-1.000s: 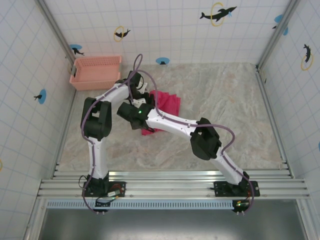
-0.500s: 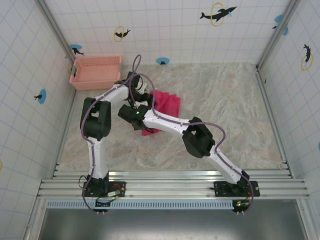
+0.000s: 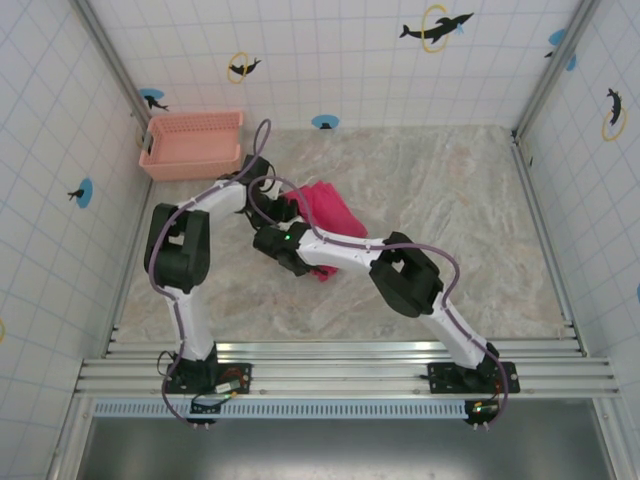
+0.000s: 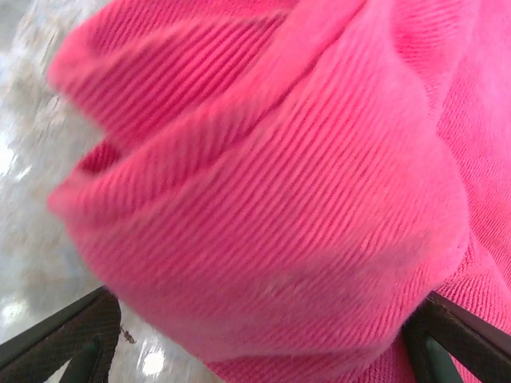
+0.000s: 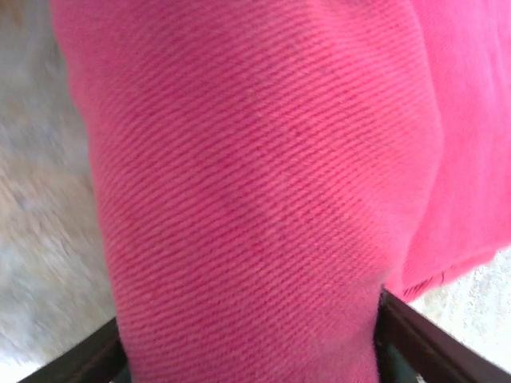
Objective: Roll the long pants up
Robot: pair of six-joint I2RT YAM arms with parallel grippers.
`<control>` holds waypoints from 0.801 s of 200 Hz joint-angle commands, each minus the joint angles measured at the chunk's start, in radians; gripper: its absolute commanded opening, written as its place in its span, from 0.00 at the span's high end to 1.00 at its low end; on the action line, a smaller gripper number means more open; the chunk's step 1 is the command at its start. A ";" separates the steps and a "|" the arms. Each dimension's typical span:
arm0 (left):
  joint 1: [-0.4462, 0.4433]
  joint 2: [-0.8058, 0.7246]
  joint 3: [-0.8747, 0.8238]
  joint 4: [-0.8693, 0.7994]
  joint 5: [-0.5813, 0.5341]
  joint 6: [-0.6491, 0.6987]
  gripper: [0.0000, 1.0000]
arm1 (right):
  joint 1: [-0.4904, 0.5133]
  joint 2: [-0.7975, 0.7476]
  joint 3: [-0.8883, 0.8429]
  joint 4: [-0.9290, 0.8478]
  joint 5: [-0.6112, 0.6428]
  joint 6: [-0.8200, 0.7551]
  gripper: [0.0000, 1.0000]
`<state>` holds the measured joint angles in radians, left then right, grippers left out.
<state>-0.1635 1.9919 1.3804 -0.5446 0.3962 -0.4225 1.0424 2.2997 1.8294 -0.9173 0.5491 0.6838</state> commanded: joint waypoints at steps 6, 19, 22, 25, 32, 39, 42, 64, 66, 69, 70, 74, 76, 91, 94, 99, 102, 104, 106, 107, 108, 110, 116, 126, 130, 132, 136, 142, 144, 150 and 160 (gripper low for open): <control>0.009 -0.027 -0.097 -0.288 -0.170 0.080 0.08 | -0.052 0.004 -0.126 0.010 -0.142 -0.196 0.43; 0.010 -0.058 -0.110 -0.303 -0.184 0.089 0.08 | -0.065 -0.035 -0.165 0.068 -0.319 -0.274 0.47; 0.010 -0.067 -0.113 -0.304 -0.187 0.090 0.08 | -0.067 -0.037 -0.168 0.069 -0.340 -0.278 0.48; 0.011 -0.075 -0.116 -0.304 -0.190 0.091 0.08 | -0.071 -0.038 -0.171 0.069 -0.369 -0.286 0.50; 0.012 -0.095 -0.120 -0.309 -0.195 0.092 0.08 | -0.076 -0.047 -0.181 0.084 -0.452 -0.320 0.53; 0.012 -0.115 -0.124 -0.313 -0.202 0.091 0.07 | -0.078 -0.062 -0.199 0.102 -0.508 -0.336 0.55; 0.012 -0.123 -0.124 -0.316 -0.204 0.092 0.07 | -0.079 -0.068 -0.205 0.107 -0.525 -0.339 0.56; 0.015 -0.195 -0.116 -0.346 -0.212 0.095 0.04 | -0.094 -0.113 -0.247 0.159 -0.712 -0.357 0.62; 0.016 -0.202 -0.114 -0.350 -0.213 0.095 0.04 | -0.098 -0.118 -0.251 0.164 -0.730 -0.357 0.62; 0.016 -0.214 -0.109 -0.355 -0.215 0.096 0.04 | -0.101 -0.122 -0.257 0.175 -0.762 -0.359 0.63; 0.016 -0.217 -0.108 -0.356 -0.215 0.098 0.04 | -0.103 -0.122 -0.259 0.177 -0.773 -0.359 0.63; 0.016 -0.234 -0.102 -0.363 -0.216 0.099 0.04 | -0.108 -0.127 -0.265 0.187 -0.817 -0.360 0.64; 0.017 -0.243 -0.099 -0.365 -0.218 0.099 0.03 | -0.111 -0.129 -0.267 0.191 -0.837 -0.357 0.64; 0.016 -0.301 -0.073 -0.383 -0.229 0.101 0.03 | -0.131 -0.138 -0.275 0.211 -0.985 -0.357 0.67; 0.016 -0.312 -0.068 -0.386 -0.231 0.104 0.03 | -0.134 -0.138 -0.275 0.212 -1.019 -0.357 0.67; 0.015 -0.328 -0.058 -0.390 -0.237 0.110 0.03 | -0.141 -0.139 -0.274 0.212 -1.062 -0.356 0.68; 0.016 -0.337 -0.051 -0.393 -0.244 0.114 0.03 | -0.144 -0.141 -0.274 0.213 -1.089 -0.354 0.68; 0.015 -0.342 -0.048 -0.396 -0.246 0.116 0.03 | -0.148 -0.140 -0.273 0.213 -1.108 -0.354 0.68; 0.016 -0.347 -0.044 -0.401 -0.251 0.120 0.03 | -0.150 -0.140 -0.272 0.214 -1.121 -0.353 0.68; 0.016 -0.349 -0.042 -0.402 -0.253 0.123 0.03 | -0.151 -0.140 -0.272 0.214 -1.134 -0.353 0.68; 0.016 -0.352 -0.039 -0.403 -0.255 0.125 0.03 | -0.152 -0.141 -0.272 0.214 -1.146 -0.352 0.68; 0.017 -0.356 -0.034 -0.408 -0.259 0.131 0.03 | -0.156 -0.140 -0.272 0.214 -1.168 -0.350 0.68; 0.017 -0.369 -0.020 -0.416 -0.267 0.148 0.03 | -0.163 -0.141 -0.272 0.217 -1.225 -0.342 0.68; 0.018 -0.394 -0.006 -0.430 -0.286 0.177 0.03 | -0.176 -0.140 -0.272 0.226 -1.318 -0.323 0.68; 0.016 -0.404 -0.006 -0.434 -0.295 0.187 0.03 | -0.182 -0.137 -0.275 0.237 -1.362 -0.309 0.68; 0.016 -0.408 -0.006 -0.436 -0.298 0.193 0.02 | -0.185 -0.134 -0.275 0.243 -1.385 -0.299 0.68; 0.018 -0.413 -0.006 -0.440 -0.303 0.205 0.02 | -0.192 -0.130 -0.281 0.259 -1.427 -0.276 0.68; 0.017 -0.421 -0.006 -0.454 -0.317 0.220 0.02 | -0.204 -0.122 -0.288 0.288 -1.482 -0.242 0.68; 0.018 -0.422 -0.006 -0.459 -0.322 0.225 0.03 | -0.209 -0.120 -0.290 0.298 -1.496 -0.230 0.68; 0.018 -0.426 -0.006 -0.474 -0.338 0.233 0.03 | -0.219 -0.113 -0.295 0.324 -1.523 -0.200 0.68; 0.018 -0.433 -0.006 -0.484 -0.339 0.250 0.03 | -0.239 -0.098 -0.295 0.344 -1.554 -0.160 0.67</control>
<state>-0.1551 1.5848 1.3575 -0.9321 0.1207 -0.2558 0.8356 2.1315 1.5711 -0.6102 -0.6987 0.3939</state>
